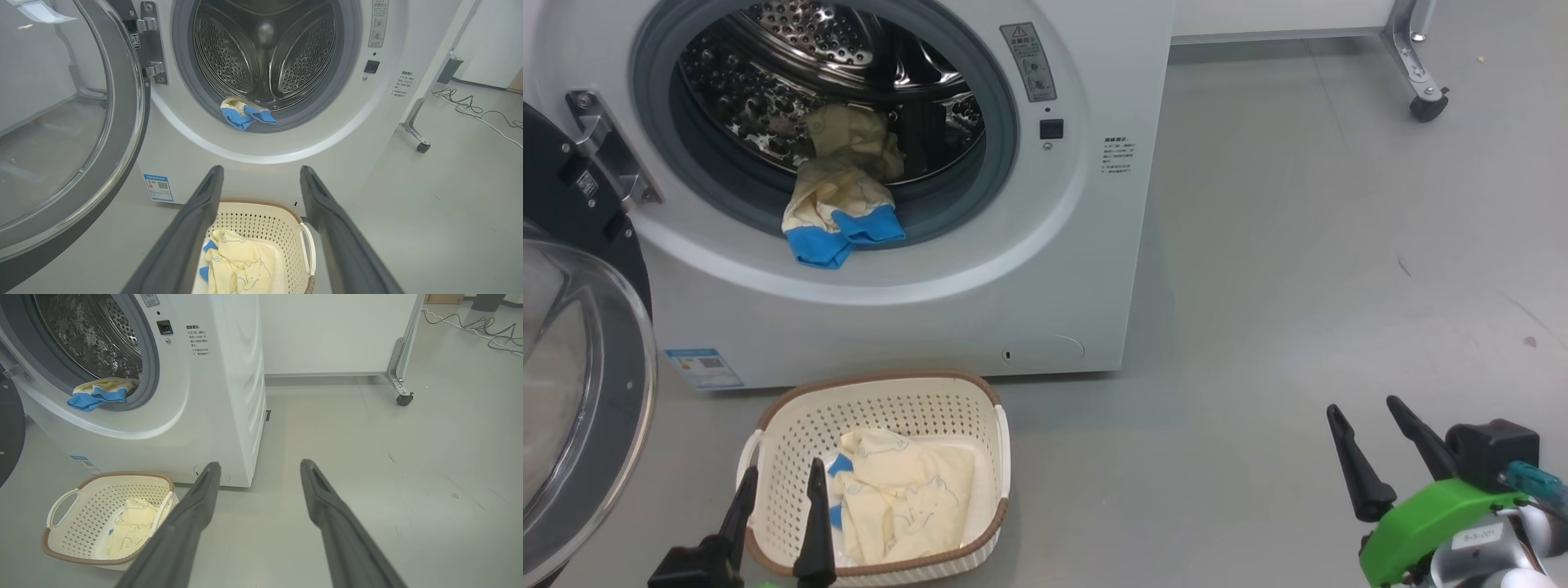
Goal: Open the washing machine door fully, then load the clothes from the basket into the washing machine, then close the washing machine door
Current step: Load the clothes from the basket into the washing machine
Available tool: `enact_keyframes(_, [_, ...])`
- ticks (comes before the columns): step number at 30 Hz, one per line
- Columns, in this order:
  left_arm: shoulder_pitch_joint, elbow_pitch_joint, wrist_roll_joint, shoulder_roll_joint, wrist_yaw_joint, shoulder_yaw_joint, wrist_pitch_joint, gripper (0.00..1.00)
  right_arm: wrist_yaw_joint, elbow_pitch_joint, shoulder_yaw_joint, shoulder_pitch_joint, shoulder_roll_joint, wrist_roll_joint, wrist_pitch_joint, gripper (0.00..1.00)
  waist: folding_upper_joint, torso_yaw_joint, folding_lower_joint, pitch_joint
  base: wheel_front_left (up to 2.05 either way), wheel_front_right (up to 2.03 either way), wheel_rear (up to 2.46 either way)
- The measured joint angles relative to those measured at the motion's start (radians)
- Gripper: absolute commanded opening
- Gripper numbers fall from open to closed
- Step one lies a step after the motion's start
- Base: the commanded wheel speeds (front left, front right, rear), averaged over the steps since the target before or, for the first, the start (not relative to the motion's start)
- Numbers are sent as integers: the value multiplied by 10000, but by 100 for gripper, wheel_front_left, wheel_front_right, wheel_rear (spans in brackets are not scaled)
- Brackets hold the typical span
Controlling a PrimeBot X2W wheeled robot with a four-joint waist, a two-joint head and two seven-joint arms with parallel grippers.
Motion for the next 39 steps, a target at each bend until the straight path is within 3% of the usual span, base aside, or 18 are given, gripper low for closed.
enact_keyframes(12, [-664, 573, -19, -8, -4, -65, 196, 100, 0, -123, 25, -23, 0, 17, 71, 100, 0, -45, 0, 326, 0, 0, 0])
enact_keyframes(21, [-2855, 2123, -681, -67, -100, 79, 920, 100, 0, -104, 182, -513, 0, 397, 0, 100, 0, -352, 0, 1286, 0, 0, 0])
enact_keyframes(39, [-8443, 6119, -2585, 374, -1877, 1509, 2293, 100, 0, 972, 575, -2379, 0, 1081, -1279, 100, -1, -1755, 4, 4267, 0, 0, 0])
